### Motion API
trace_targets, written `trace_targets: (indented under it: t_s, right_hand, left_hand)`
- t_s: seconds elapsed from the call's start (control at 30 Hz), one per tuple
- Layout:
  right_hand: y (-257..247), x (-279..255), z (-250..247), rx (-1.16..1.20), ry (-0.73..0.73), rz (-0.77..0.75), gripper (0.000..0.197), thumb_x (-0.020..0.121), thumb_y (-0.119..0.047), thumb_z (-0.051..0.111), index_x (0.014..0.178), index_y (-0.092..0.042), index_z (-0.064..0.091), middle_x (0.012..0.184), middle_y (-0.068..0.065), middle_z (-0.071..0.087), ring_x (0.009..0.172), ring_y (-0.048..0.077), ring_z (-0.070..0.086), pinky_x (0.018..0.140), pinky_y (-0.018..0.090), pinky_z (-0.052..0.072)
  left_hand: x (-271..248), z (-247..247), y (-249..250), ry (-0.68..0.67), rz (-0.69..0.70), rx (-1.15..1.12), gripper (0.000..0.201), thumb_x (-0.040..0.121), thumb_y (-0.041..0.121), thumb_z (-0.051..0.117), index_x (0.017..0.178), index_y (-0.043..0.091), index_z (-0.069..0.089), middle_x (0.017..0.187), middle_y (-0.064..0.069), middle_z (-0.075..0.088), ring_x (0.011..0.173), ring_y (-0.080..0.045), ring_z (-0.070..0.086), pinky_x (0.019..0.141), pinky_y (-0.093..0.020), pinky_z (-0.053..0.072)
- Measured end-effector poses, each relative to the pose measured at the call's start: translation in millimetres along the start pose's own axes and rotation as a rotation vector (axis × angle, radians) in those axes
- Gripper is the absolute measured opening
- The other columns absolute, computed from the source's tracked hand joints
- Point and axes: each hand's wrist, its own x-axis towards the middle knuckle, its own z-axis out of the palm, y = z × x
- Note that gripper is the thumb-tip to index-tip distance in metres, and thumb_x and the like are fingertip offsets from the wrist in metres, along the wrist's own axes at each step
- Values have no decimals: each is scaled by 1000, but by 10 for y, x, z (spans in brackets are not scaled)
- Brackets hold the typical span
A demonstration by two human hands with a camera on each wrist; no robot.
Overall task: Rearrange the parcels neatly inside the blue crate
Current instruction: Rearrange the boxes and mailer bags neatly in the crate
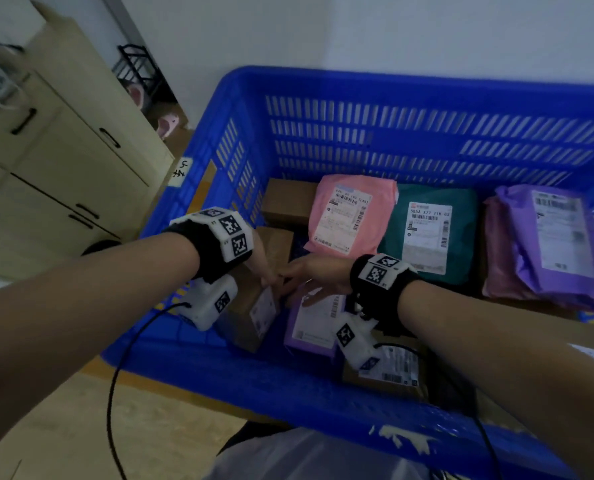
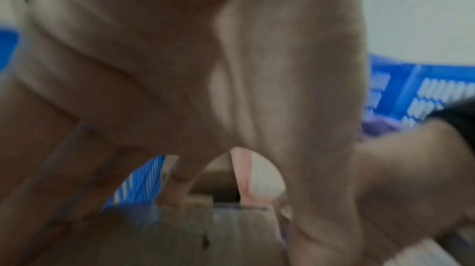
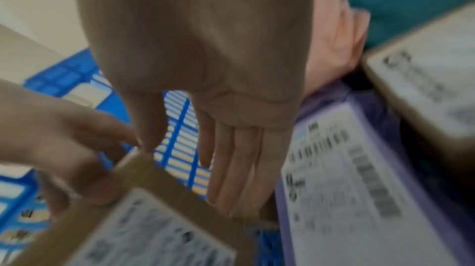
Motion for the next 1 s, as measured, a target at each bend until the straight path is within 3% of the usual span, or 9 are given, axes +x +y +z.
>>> trace_targets:
  t_s: [0.07,0.17,0.3,0.37,0.47,0.6,0.8,0.93,1.0]
  right_hand:
    - [-17,-83,-82,41,60,-46,39,97,-29,50,130,-9,53,126,11,62,99,20,62,88,32,50]
    - [-28,-190,-205,11,185,-147,45,88,-19,65,131,-13,53,125,8,61,112,20,59,91,33,50]
    - [-73,-372,-318,-96,267,-303,69,77,-9,76,138,-14,44,136,5,51,127,19,48,103,31,45]
    - [-99,-463,-352,-94,234,-369,73,75,-1,76,139,-13,42,138,2,48,129,16,45,106,28,40]
    - [-132,-565,-386,-118,204,-409,79,72,5,76,140,-11,39,139,0,47,130,13,44,106,26,38]
    - [-153,-629,-449,-232,264,-391,90,69,0,79,145,-15,32,141,2,46,131,14,42,100,24,40]
    - [-62,-659,-536,120,314,-357,80,75,5,74,141,-19,37,134,3,50,121,25,53,102,46,47]
    - [-17,-655,-503,440,326,-408,63,79,11,66,136,-5,44,110,11,63,98,22,65,81,31,59]
    - [4,-633,-462,443,341,-410,44,82,7,65,124,1,53,105,11,67,93,20,67,79,28,59]
  left_hand:
    - [-77,-142,-102,-1,29,-25,46,79,56,62,100,15,61,113,-5,61,92,-16,57,75,-26,42]
    - [-271,-315,-157,59,19,-62,40,69,56,69,82,18,65,93,-1,67,82,-17,63,69,-28,49]
    - [-509,-528,-139,207,112,-110,61,74,43,74,125,18,53,124,-2,53,108,-21,58,66,-26,53]
    - [-573,-592,-139,273,153,-178,82,68,36,80,138,23,39,124,2,48,107,-19,55,71,-29,56]
    - [-591,-678,-137,361,209,-219,97,64,35,82,144,24,29,113,5,47,100,-16,52,77,-28,50]
    - [-629,-748,-153,379,266,-362,94,66,27,82,143,30,29,127,-1,47,105,-21,55,84,-35,55]
    - [-600,-712,-274,345,317,-665,72,73,12,76,135,27,44,126,-5,45,114,-29,52,84,-48,57]
    - [-501,-593,-275,313,301,-886,73,79,8,71,142,15,35,132,-16,49,113,-34,55,84,-51,55]
    - [-459,-519,-260,287,265,-926,63,80,17,73,134,3,44,116,-15,58,99,-29,60,74,-46,56]
